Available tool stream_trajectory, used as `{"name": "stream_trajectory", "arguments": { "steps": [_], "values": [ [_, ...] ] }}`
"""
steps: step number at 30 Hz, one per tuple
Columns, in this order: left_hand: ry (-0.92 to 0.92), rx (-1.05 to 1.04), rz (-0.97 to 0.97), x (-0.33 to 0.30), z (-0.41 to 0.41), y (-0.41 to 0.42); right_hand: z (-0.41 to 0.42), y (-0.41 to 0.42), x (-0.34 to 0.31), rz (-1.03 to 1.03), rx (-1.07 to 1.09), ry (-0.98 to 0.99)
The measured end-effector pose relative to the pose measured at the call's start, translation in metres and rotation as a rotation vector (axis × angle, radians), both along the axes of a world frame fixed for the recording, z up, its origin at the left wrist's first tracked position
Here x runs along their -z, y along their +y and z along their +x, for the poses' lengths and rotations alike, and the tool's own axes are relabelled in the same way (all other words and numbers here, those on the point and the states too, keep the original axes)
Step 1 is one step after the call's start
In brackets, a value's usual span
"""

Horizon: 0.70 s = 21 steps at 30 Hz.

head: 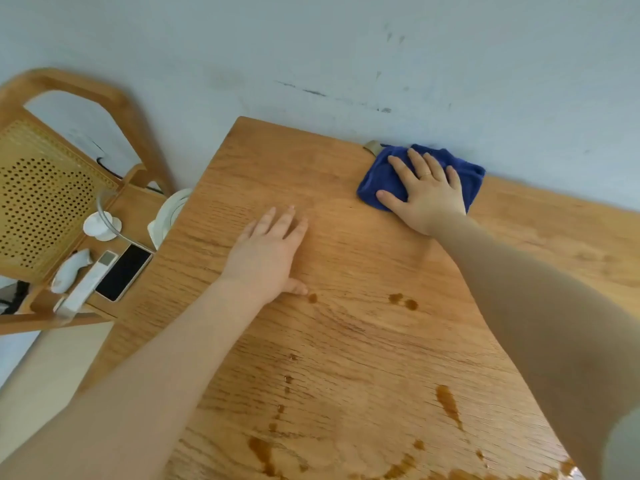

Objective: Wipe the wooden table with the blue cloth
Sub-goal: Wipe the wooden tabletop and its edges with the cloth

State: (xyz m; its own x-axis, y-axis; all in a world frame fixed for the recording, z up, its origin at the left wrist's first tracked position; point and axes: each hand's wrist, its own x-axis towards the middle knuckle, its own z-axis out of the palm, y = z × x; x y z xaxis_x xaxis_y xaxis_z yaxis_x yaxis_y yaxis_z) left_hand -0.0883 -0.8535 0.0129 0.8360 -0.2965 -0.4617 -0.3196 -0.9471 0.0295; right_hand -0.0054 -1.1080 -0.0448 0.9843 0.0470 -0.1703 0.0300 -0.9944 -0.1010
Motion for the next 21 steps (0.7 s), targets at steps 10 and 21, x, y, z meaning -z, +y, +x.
{"name": "stream_trajectory", "arguments": {
  "steps": [10, 21],
  "values": [
    [0.075, -0.094, -0.147, -0.008, -0.004, -0.063, -0.098, -0.016, -0.005, 0.014, -0.185, 0.004],
    [0.120, -0.141, -0.093, 0.011, -0.021, -0.089, -0.050, -0.041, -0.006, 0.031, 0.029, 0.004]
  ]
}}
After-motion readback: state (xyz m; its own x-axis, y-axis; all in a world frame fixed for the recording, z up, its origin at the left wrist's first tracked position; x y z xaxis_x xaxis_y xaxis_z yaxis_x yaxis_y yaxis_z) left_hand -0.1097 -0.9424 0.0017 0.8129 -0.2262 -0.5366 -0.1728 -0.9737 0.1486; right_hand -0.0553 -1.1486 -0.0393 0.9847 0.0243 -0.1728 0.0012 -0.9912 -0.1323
